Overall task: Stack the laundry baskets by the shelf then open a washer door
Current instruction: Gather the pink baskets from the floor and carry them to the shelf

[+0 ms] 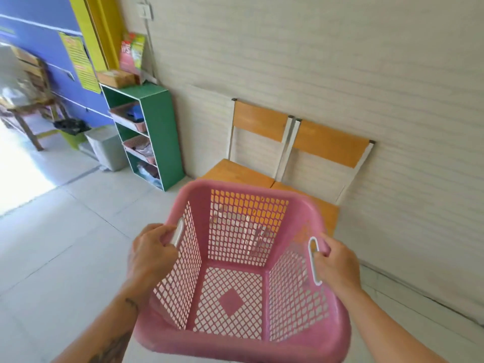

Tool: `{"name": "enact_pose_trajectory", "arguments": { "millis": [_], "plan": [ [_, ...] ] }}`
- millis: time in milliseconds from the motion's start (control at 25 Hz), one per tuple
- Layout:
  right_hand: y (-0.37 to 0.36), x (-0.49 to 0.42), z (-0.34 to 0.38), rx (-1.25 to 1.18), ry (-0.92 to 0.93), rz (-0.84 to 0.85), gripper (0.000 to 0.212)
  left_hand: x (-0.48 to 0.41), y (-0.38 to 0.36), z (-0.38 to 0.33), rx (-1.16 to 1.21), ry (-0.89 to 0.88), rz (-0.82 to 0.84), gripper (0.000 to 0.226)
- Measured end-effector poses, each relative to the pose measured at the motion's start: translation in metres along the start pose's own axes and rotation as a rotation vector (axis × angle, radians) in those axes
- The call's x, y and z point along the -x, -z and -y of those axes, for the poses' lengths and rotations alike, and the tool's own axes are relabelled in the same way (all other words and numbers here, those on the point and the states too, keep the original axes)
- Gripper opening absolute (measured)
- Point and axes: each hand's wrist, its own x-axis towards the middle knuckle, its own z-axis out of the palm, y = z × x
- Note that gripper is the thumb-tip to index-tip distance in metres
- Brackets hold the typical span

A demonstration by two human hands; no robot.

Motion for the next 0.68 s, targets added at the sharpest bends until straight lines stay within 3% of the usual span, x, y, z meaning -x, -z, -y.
{"name": "enact_pose_trajectory", "arguments": {
  "millis": [200,320,680],
  "plan": [
    [-0.086,-0.006,0.138,-0.023,0.171,0.118,0.047,-0.055,0.097,0.085,-0.065,0.132,-0.138,0.043],
    [-0.138,-0.027,0.206,-0.061,0.279,0.153,0.043,-0.095,0.129,0.126,-0.082,0.19,-0.205,0.043],
    [-0.268,-0.169,0.344,-0.146,0.299,0.196,0.044,-0.311,0.117,0.17,-0.105,0.219,-0.216,0.044]
  ]
}}
